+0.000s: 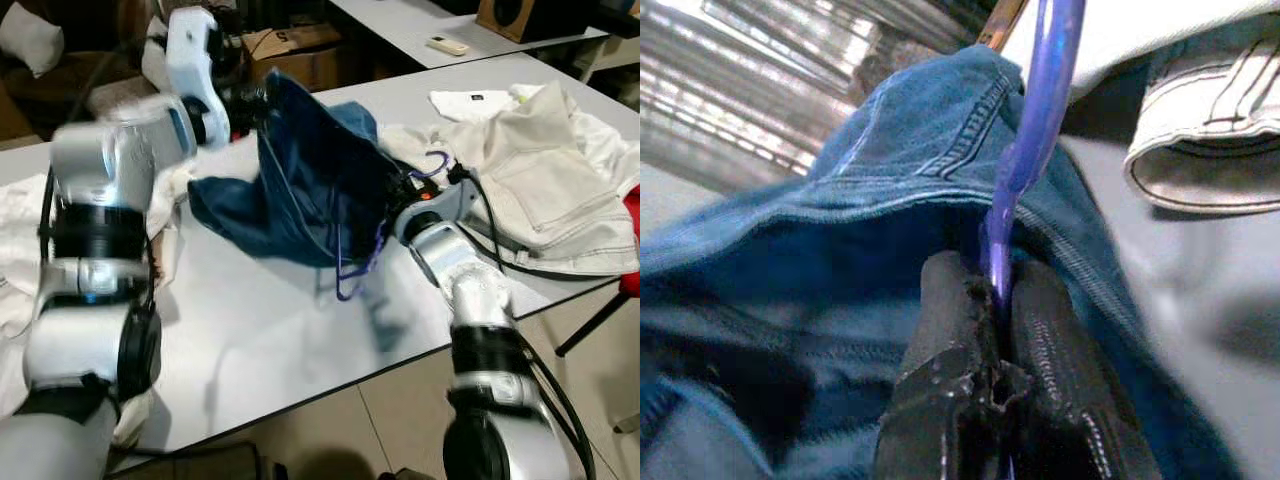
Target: Hang hanger
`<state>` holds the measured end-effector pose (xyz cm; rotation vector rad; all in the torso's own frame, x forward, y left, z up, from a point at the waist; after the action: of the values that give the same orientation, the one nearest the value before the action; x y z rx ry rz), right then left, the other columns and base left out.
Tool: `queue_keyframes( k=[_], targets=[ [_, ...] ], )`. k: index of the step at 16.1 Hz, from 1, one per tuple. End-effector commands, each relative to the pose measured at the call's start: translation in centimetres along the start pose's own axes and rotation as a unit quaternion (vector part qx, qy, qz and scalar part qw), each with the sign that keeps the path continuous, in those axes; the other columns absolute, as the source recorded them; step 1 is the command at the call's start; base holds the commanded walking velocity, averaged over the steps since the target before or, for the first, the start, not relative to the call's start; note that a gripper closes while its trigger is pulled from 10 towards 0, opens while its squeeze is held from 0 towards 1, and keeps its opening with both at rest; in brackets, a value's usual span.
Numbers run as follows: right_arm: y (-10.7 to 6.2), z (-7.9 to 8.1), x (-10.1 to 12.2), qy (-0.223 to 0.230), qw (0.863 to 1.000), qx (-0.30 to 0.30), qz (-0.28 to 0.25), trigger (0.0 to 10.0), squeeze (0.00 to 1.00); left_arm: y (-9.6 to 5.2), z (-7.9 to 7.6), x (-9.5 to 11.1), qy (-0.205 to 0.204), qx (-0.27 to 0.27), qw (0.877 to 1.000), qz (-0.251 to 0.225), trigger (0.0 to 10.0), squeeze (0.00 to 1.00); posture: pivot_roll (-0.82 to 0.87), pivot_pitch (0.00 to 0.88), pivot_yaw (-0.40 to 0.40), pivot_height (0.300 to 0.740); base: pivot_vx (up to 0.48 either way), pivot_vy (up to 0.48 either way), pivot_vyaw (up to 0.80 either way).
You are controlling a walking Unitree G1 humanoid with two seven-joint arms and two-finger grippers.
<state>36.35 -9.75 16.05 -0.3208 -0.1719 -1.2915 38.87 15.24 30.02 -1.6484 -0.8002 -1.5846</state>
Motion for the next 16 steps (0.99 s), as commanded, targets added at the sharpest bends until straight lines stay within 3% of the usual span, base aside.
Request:
queue_keyframes(
  k=[1, 2, 3, 6, 7, 9, 13, 16],
  targets=[
    [-0.3, -0.5, -1.1, 0.016, 1.000, -0.009, 0.005, 10.0, 0.00, -0.2, -0.6, 1.9, -0.034, -0.034, 0.998, -0.032, 0.0, 0.00, -0.09, 0.000, 0.092, 0.740, 0.000, 0.000, 0.00],
    [-0.4, -0.9, -0.8, 0.036, 0.999, -0.015, -0.008, 10.0, 0.00, -0.2, -1.3, 2.6, -0.062, -0.066, 0.995, -0.044, 0.0, 0.00, -0.10, 0.000, 0.090, 0.740, 0.000, 0.000, 0.00],
    [-0.6, -0.1, -0.2, 0.072, 0.997, 0.013, -0.028, 10.0, 0.00, -0.2, -1.9, 2.7, -0.073, -0.091, 0.992, -0.044, 0.0, 0.00, -0.10, 0.000, 0.088, 0.740, 0.000, 0.000, 0.00],
    [-0.7, 1.7, 0.6, 0.143, 0.986, 0.070, -0.050, 10.0, 0.00, -0.2, -3.1, 1.5, -0.053, -0.125, 0.991, -0.020, 0.0, 0.00, -0.10, 0.000, 0.087, 0.740, 0.000, 0.000, 0.00],
    [-0.7, 2.4, 0.8, 0.182, 0.976, 0.106, -0.049, 10.0, 0.00, -0.1, -3.7, 0.2, -0.034, -0.135, 0.990, 0.002, 0.0, 0.00, -0.10, 0.000, 0.083, 0.740, 0.000, 0.000, 0.00],
    [-0.7, 2.9, 1.0, 0.215, 0.966, 0.135, -0.044, 10.0, 0.00, -0.2, -4.0, -0.1, -0.029, -0.139, 0.990, 0.008, 0.0, 0.00, -0.09, 0.000, 0.075, 0.740, 0.000, 0.000, 0.00],
    [-0.4, 2.6, 0.9, 0.241, 0.957, 0.158, -0.033, 10.0, 0.00, -0.7, -4.8, 0.4, -0.045, -0.160, 0.986, -0.005, 0.0, 0.00, -0.08, 0.000, 0.068, 0.740, 0.000, 0.000, 0.00],
    [0.0, 2.0, 2.3, 0.261, 0.950, 0.153, -0.078, 10.0, 0.00, -1.4, -5.1, -0.6, -0.022, -0.178, 0.984, 0.014, 0.0, 0.00, -0.07, 0.000, 0.057, 0.740, 0.000, 0.000, 0.00]
  ],
)
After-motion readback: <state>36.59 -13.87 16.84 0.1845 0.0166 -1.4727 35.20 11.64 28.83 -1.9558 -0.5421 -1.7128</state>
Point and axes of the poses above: a point about 5 cm out from each wrist's last joint towards the gripper, its own y axis pointing out of the wrist towards the gripper, its own x axis along the axis of the wrist's last joint, z = x × y, the point moved 1 cm from there along y, pointing out of the wrist towards the gripper, and after that the axes turned 14 degrees about y, right-handed, at the moved point
